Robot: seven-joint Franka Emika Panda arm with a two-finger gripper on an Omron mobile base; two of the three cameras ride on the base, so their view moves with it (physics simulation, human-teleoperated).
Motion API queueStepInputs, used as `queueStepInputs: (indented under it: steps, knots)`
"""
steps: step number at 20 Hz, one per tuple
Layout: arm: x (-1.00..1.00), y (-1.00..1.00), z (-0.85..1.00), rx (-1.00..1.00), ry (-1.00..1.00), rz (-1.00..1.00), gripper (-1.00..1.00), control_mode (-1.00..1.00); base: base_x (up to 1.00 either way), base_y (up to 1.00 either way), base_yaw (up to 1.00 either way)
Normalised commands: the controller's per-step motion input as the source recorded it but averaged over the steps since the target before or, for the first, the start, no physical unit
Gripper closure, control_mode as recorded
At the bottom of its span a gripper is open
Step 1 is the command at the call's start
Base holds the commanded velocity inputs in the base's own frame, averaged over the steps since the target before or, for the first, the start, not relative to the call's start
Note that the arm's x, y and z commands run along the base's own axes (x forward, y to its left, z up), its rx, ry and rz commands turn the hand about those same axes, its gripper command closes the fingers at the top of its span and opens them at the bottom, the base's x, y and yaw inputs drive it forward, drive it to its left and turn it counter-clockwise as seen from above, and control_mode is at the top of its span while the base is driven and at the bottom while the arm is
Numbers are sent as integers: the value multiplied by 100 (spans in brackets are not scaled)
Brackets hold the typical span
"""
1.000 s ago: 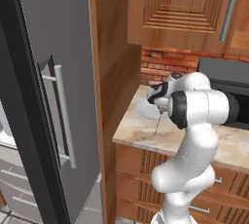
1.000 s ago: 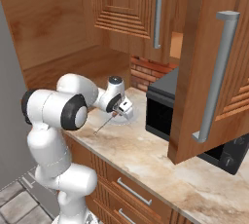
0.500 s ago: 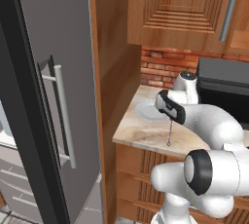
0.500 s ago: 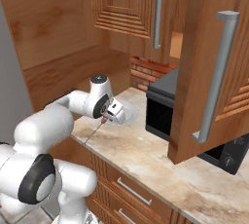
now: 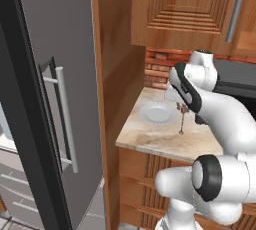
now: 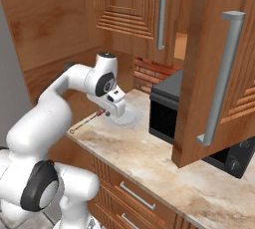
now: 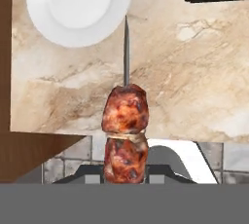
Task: Place the cold items (lemon wedge and cucumber) from the fridge in one tupperware on the dining counter. Place the warm items (hot dog and kebab skewer) in the stove area in another tupperware.
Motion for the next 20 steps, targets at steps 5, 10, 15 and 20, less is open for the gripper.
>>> queueStepInputs:
  steps: [5,10,15,20]
  knots:
    - [-100,4,47,25,-8,-11,100,-100,0,0,0]
    - [-100,15,47,14,-16,-15,100,-100,0,0,0]
    - [-100,36,55,0,0,-13,100,-100,0,0,0]
    - [-100,18,30,-7,5,-10,100,-100,0,0,0]
